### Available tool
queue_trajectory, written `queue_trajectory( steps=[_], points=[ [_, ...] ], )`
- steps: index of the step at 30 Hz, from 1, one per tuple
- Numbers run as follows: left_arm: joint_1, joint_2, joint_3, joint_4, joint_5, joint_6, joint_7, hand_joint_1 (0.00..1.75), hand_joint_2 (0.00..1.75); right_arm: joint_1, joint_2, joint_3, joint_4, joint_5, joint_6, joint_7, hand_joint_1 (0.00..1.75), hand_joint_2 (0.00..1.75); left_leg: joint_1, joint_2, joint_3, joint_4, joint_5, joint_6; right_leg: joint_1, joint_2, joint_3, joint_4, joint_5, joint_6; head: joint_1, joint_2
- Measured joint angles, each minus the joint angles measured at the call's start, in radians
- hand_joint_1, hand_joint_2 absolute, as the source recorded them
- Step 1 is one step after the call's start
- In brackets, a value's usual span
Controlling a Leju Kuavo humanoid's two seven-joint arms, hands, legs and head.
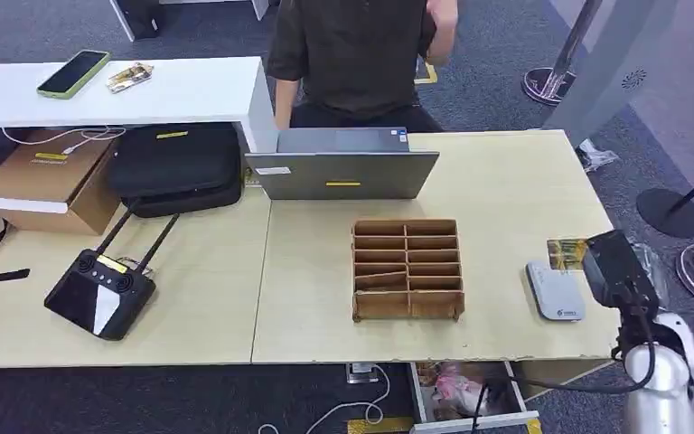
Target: Pass the card to the sensor for recognition and then transmit it.
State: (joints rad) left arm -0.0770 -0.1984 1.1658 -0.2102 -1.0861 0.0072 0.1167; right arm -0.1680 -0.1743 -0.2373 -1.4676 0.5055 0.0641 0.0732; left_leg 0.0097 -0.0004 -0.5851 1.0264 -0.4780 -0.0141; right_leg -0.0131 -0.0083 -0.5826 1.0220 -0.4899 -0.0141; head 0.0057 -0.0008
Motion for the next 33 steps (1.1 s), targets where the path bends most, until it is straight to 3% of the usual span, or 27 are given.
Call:
queue_trajectory(
  steps=[14,33],
  points=[
    [-0.001,0.002,0.000,0.000,-0.035,-0.005,-0.003,0.00,0.00,0.016,0.013,-0.018,-0.005,0.055,0.017,0.011,1.75,1.75,0.000,0.000,0.000,0.000,0.000,0.000,0.000,0.000,0.000,0.000,0.000,0.000,0.000,0.000],
    [-0.003,0.005,-0.022,0.000,-0.071,0.012,0.003,0.00,0.00,-0.149,0.043,0.066,0.233,0.099,0.027,-0.041,1.75,1.75,0.000,0.000,0.000,0.000,0.000,0.000,0.000,0.000,0.000,0.000,0.000,0.000,0.000,0.000]
  ],
)
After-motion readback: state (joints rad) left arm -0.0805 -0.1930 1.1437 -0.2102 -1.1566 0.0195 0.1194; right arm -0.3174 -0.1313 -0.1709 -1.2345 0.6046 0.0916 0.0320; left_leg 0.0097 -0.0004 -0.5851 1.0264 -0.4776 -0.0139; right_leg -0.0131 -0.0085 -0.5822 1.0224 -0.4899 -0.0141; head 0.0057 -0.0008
